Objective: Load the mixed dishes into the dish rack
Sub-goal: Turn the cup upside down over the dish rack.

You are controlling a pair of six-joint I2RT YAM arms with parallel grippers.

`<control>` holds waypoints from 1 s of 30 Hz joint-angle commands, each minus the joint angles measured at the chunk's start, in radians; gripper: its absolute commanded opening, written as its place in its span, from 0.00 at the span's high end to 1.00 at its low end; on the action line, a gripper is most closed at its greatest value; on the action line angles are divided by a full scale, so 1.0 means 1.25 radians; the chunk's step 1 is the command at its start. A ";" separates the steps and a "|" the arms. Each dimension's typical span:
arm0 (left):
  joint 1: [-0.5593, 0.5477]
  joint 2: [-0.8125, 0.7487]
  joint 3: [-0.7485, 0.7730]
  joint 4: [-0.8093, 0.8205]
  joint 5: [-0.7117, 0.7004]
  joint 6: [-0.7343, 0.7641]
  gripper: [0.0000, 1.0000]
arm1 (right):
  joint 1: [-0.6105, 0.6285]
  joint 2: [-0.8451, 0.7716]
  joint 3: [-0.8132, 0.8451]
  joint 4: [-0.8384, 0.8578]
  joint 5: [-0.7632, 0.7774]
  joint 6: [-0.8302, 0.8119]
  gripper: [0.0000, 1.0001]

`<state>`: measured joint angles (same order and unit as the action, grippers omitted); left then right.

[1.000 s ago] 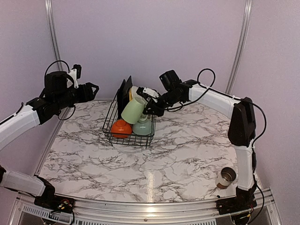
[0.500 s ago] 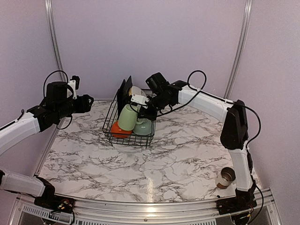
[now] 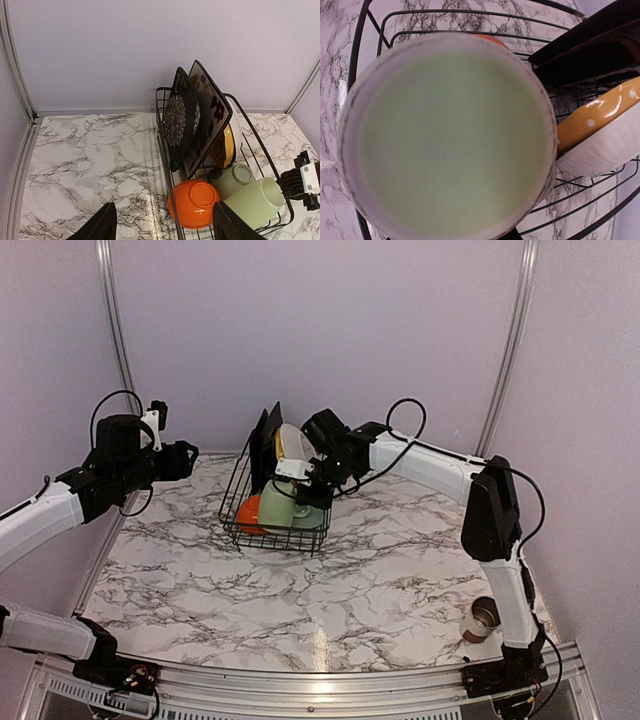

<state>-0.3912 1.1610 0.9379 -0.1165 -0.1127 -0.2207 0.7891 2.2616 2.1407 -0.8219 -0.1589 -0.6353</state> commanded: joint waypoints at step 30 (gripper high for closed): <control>0.005 -0.012 -0.018 0.029 0.036 0.004 0.33 | 0.085 -0.014 -0.017 0.008 0.184 -0.059 1.00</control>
<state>-0.3904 1.1610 0.9333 -0.1066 -0.0860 -0.2207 0.8837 2.2929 2.1441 -0.8314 0.0841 -0.6983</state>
